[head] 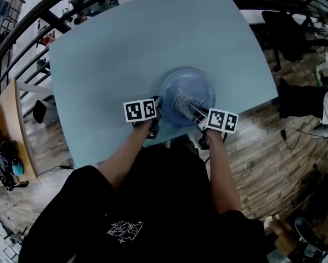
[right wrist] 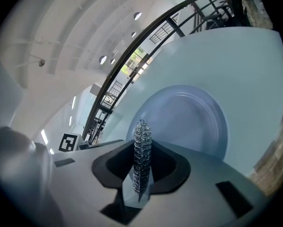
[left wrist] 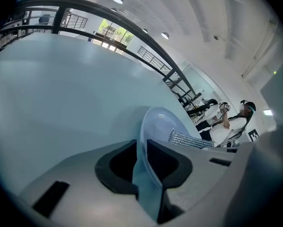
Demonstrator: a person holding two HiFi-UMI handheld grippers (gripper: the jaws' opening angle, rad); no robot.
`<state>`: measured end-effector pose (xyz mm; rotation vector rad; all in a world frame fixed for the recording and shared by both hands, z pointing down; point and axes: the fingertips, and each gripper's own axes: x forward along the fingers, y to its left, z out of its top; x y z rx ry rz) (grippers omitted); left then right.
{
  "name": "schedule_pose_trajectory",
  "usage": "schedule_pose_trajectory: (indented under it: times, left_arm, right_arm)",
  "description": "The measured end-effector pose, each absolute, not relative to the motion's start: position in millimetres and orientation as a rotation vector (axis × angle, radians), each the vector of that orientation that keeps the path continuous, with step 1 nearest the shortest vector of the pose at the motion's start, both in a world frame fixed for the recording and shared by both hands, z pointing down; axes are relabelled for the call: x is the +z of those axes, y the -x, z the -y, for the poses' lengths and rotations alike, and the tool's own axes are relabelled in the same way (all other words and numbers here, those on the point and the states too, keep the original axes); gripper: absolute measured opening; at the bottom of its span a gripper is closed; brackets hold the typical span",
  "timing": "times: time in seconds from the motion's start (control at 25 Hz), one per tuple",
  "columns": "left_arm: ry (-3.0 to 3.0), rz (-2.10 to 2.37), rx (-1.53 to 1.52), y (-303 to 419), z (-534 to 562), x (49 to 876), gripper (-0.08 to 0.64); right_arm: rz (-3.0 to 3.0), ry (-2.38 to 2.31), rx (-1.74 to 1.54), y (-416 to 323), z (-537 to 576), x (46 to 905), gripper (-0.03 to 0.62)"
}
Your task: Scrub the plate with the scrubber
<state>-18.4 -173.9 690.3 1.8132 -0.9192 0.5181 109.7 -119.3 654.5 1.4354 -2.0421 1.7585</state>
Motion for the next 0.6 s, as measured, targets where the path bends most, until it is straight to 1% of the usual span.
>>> schedule_pose_trajectory:
  times: [0.32,0.6]
  left_arm:
    - [-1.874,0.93,0.518,36.8,174.2,674.5,0.049]
    - [-1.952,0.907,0.485,49.7,172.9,645.4,0.009]
  right_arm:
    - [2.143,-1.597,1.832,-120.4,118.7,630.4,0.084]
    - [2.211,-1.77,1.805,-135.8,107.7,603.2,0.084]
